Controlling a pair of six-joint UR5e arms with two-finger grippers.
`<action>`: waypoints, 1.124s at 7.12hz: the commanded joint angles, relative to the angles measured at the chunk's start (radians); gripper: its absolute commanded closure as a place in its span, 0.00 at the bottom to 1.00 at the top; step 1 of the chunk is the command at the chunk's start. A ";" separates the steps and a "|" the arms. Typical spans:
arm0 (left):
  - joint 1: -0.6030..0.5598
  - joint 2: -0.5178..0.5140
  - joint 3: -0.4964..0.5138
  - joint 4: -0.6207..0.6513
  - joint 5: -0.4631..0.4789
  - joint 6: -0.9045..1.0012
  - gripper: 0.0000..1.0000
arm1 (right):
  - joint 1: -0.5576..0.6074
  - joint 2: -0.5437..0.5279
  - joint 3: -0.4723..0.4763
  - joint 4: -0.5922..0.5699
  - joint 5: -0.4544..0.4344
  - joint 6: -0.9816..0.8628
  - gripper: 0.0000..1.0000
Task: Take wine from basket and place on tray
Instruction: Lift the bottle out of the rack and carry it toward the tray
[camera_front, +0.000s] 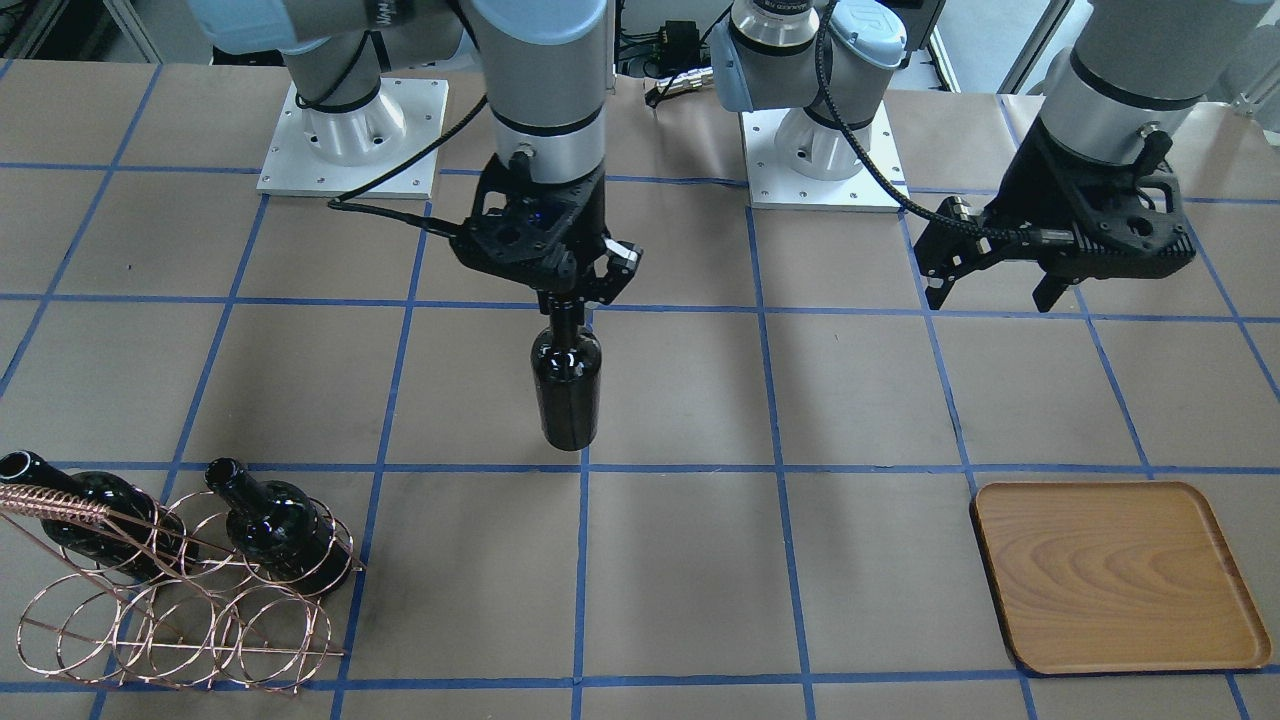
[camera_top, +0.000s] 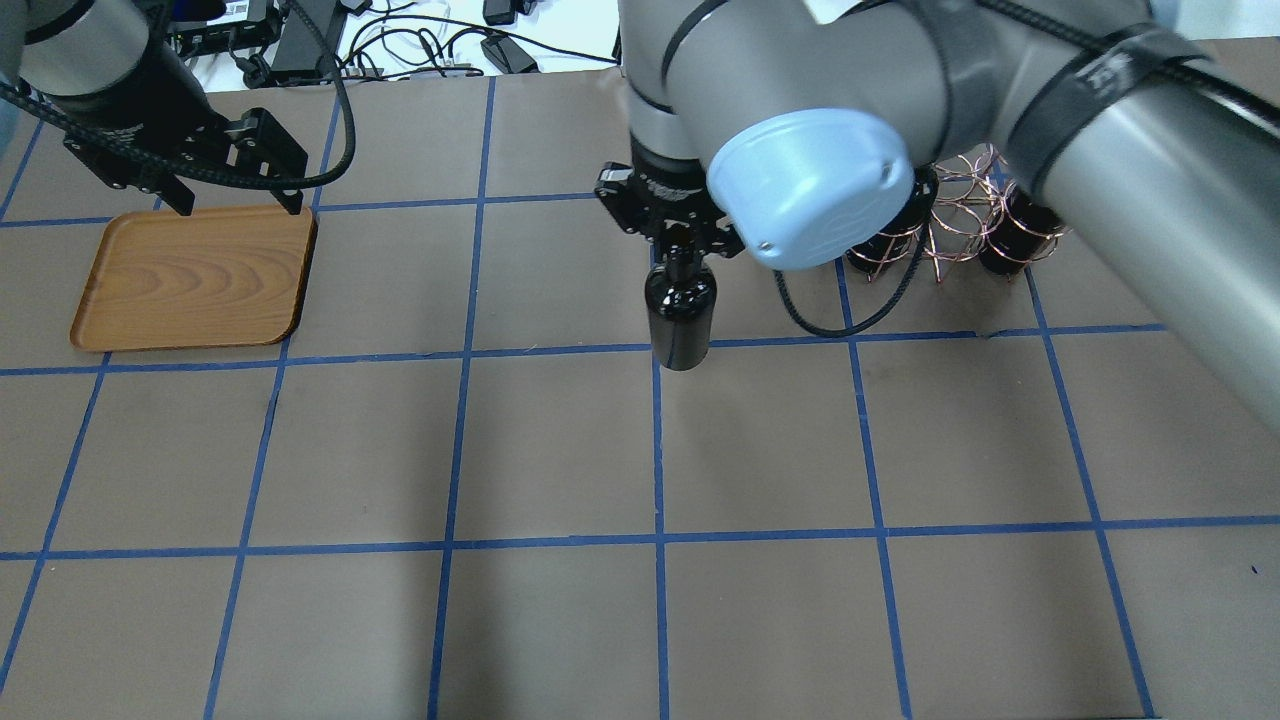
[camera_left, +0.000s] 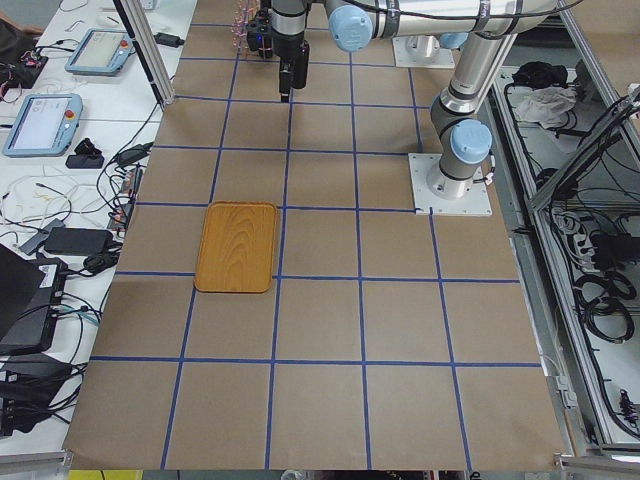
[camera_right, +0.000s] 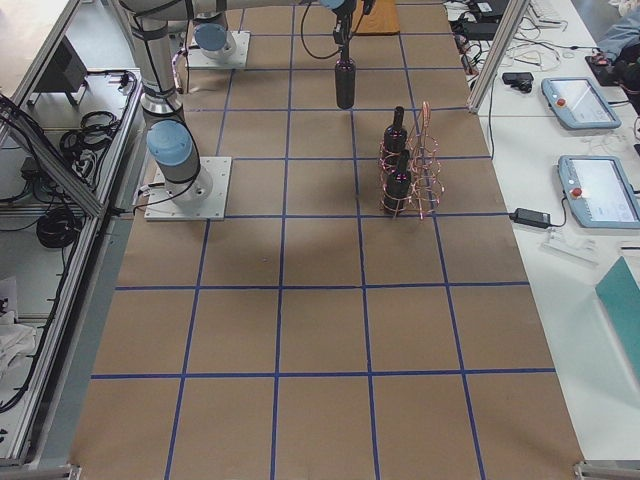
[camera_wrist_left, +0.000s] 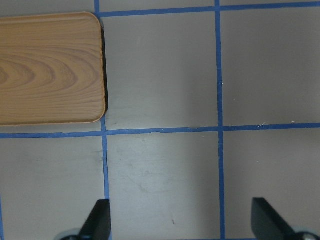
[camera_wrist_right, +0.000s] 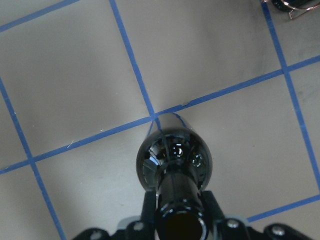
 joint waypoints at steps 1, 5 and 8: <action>0.055 0.000 0.001 -0.001 -0.003 0.035 0.00 | 0.060 0.048 -0.030 -0.050 0.001 0.101 1.00; 0.052 -0.001 -0.001 -0.007 -0.002 0.035 0.00 | 0.103 0.119 -0.090 -0.052 -0.013 0.104 1.00; 0.038 0.005 -0.002 -0.010 0.002 0.029 0.00 | 0.104 0.124 -0.081 -0.042 -0.005 0.105 1.00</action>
